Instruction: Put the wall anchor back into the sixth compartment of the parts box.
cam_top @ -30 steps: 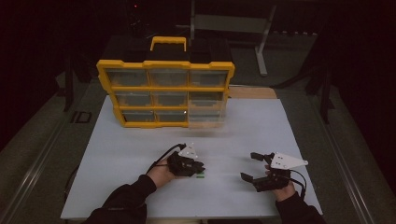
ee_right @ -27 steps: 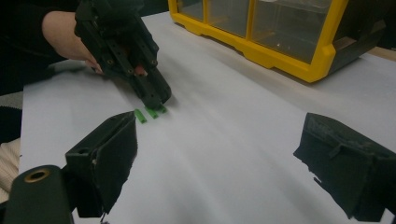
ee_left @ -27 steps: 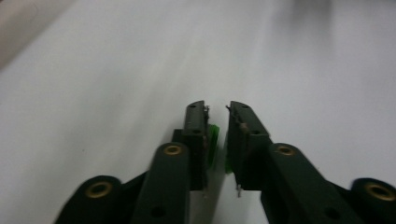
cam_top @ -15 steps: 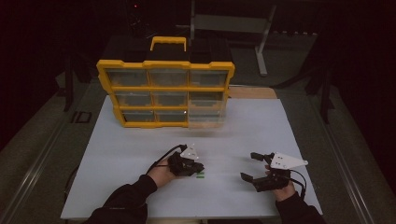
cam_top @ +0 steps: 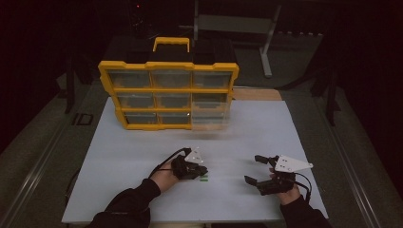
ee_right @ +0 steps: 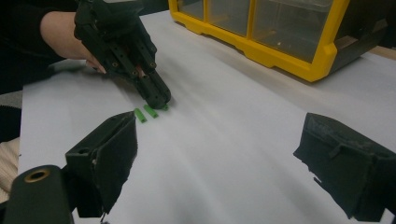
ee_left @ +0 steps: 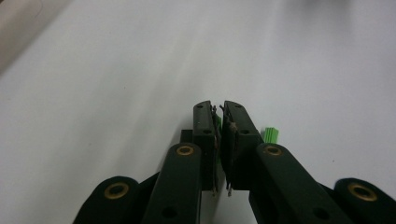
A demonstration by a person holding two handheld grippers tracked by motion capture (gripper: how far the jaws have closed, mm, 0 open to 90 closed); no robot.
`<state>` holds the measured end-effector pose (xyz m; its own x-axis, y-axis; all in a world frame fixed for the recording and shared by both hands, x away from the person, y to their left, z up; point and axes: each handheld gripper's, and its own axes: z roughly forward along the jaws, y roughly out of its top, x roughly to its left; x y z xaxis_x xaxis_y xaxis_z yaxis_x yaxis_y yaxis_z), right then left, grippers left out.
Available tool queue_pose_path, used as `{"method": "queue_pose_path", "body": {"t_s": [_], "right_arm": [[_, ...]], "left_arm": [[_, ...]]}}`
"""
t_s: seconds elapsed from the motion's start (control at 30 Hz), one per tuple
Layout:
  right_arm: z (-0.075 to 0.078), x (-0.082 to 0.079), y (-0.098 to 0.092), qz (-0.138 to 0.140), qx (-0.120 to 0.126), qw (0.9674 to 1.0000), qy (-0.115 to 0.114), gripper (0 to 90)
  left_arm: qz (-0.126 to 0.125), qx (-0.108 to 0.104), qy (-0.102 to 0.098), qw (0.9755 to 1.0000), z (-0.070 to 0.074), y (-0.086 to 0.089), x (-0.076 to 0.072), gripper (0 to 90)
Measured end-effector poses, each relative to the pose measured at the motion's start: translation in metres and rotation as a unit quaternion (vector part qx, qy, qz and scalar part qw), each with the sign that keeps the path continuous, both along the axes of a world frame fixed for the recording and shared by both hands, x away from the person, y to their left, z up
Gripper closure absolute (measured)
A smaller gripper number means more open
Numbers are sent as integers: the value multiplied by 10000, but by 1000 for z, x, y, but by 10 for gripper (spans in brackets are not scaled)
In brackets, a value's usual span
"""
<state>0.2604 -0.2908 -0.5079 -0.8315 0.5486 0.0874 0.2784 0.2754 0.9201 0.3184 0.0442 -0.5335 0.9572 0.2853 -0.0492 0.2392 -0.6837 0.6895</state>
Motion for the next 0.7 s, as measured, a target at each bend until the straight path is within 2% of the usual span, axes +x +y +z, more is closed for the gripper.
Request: {"method": "queue_pose_path", "body": {"t_s": [0.03,0.1,0.2,0.33,0.37,0.43,0.57,0.7], "right_arm": [[0,0,0,-9,18,10000,-4,119],[0,0,0,-10,18,10000,3,119],[0,0,0,-12,6,10000,0,119],[1,0,0,-16,16,10000,6,120],[1,0,0,-16,12,10000,-1,120],[1,0,0,-17,13,10000,0,120],[1,0,0,-20,4,10000,-2,119],[1,0,1,-9,5,10000,2,119]], "left_arm": [[127,-92,83,9998,3,4,2,834],[151,-89,80,9998,5,6,3,833],[338,-72,81,9994,12,14,4,833],[368,-125,74,9992,17,18,3,834],[394,-130,23,9991,25,23,2,834],[439,-175,32,9989,31,28,1,834],[572,-254,-81,9980,43,37,-2,833],[667,-311,-55,9973,54,46,-2,834]]}}
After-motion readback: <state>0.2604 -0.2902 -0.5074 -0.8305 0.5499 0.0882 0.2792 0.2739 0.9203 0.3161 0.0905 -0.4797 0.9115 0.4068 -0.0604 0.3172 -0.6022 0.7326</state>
